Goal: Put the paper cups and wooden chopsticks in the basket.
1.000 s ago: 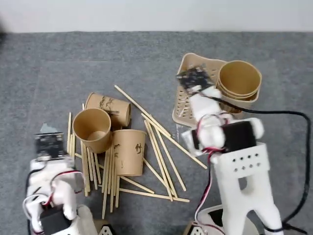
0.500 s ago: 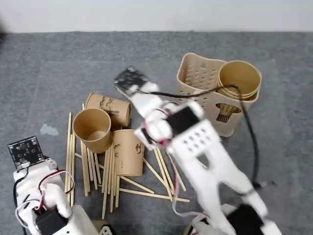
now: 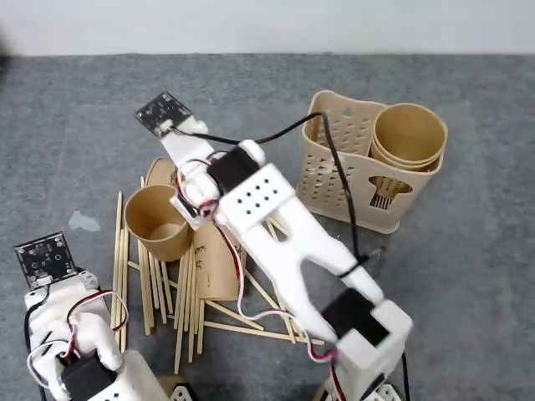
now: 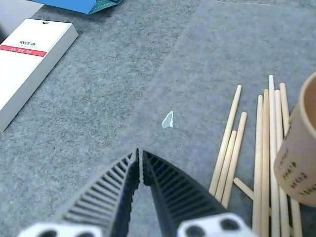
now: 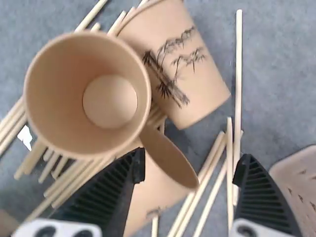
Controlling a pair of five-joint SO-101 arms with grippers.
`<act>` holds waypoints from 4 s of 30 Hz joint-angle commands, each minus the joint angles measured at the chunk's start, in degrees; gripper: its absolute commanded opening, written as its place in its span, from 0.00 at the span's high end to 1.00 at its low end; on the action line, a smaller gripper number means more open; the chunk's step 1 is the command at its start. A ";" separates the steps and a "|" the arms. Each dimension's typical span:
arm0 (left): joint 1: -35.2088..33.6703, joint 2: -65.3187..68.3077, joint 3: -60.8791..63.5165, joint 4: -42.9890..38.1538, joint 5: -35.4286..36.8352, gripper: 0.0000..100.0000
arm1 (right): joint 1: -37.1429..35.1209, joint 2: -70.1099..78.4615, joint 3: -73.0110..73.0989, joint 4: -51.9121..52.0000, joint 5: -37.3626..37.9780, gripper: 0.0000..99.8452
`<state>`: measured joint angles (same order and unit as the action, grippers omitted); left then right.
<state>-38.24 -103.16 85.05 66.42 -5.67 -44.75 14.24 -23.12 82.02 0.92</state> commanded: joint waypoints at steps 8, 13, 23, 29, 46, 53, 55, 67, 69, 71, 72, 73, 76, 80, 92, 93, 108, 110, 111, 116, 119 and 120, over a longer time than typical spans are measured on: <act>-0.26 -0.62 -0.31 -0.97 0.62 0.99 | -4.62 2.77 -8.97 -2.15 -1.49 0.70; -0.26 -0.62 -0.31 -0.97 0.62 0.99 | -4.53 8.22 -9.23 -3.91 -1.41 0.70; -0.26 -0.62 -0.22 -0.97 0.62 0.99 | -3.74 11.65 -9.32 -4.53 -0.88 0.94; -0.26 -0.62 -0.22 -0.97 0.62 0.99 | -1.36 6.37 -9.32 -2.95 -0.88 0.99; -0.26 -0.62 3.47 -5.98 0.53 0.99 | 10.24 -21.58 -9.32 6.46 6.77 0.99; -0.26 -0.62 3.47 -6.07 0.53 0.99 | 25.27 -32.40 -9.32 9.71 11.87 0.99; -0.26 -0.62 3.47 -6.07 0.53 0.99 | 30.20 -34.24 -9.32 10.24 12.84 0.99; -0.26 -0.62 3.47 -6.07 0.53 0.99 | 51.74 -35.38 -9.23 10.51 16.18 0.99; -0.26 -0.62 3.47 -6.07 0.53 0.99 | 53.93 -35.38 -9.23 10.77 16.18 0.99; -0.26 -0.62 3.47 -6.07 0.53 0.99 | 55.34 -35.30 -8.88 10.86 16.70 0.99; -0.26 -0.62 3.47 -6.07 0.53 0.99 | 55.78 -35.21 -8.79 10.95 17.32 0.99; -0.26 -0.62 3.47 -6.07 0.53 0.99 | 56.22 -35.21 -8.35 11.12 17.76 0.99; -0.26 -0.62 3.47 -6.07 0.53 0.99 | 56.84 -34.24 -7.56 12.35 18.20 0.99; -0.26 -0.62 3.47 -6.07 0.53 0.99 | 56.84 -30.20 -7.47 13.14 18.73 0.99; -0.26 -0.62 3.47 -5.98 0.53 0.99 | 56.48 -22.11 -15.56 8.22 17.76 0.74; -0.26 -0.62 3.47 -5.98 0.53 0.99 | 56.48 -21.76 -16.44 6.64 16.97 0.74; -0.26 -0.62 3.47 -5.89 0.53 0.99 | 52.00 -16.84 -17.76 4.44 16.09 0.74; -0.26 -0.62 3.47 -5.89 0.53 0.99 | 51.74 -18.15 -17.76 8.92 16.09 0.74; -0.26 -0.62 3.47 -5.98 0.53 0.99 | 50.95 -18.95 -17.67 11.38 16.35 0.74; -0.18 -0.62 3.30 -6.15 0.53 0.99 | 46.81 -22.11 -15.38 21.05 16.18 0.75; -0.18 -0.62 3.03 -6.15 0.62 0.99 | 45.32 -25.36 -9.67 20.70 16.09 0.83; 0.44 -0.62 3.03 -6.15 0.62 0.99 | 43.91 -26.33 -7.74 20.70 16.09 0.87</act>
<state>-38.24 -103.16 89.10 61.76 -5.67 1.67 -7.47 -34.29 100.48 17.63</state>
